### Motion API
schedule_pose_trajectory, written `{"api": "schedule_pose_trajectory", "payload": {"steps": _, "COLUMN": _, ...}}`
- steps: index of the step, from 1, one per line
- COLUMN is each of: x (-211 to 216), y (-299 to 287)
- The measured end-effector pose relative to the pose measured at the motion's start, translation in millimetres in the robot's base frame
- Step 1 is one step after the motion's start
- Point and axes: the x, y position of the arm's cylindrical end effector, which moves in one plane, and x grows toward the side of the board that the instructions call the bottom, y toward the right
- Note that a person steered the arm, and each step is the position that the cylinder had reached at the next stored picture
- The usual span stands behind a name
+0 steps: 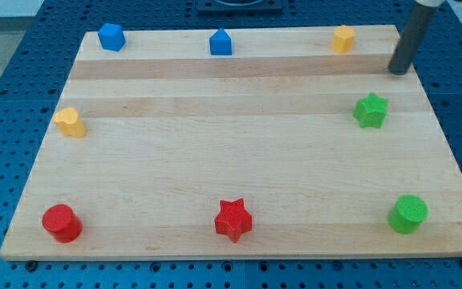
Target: Move arm to the right of blue triangle
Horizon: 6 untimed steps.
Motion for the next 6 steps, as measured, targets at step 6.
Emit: {"api": "schedule_pose_trajectory", "payload": {"steps": 6, "x": -88, "y": -259}}
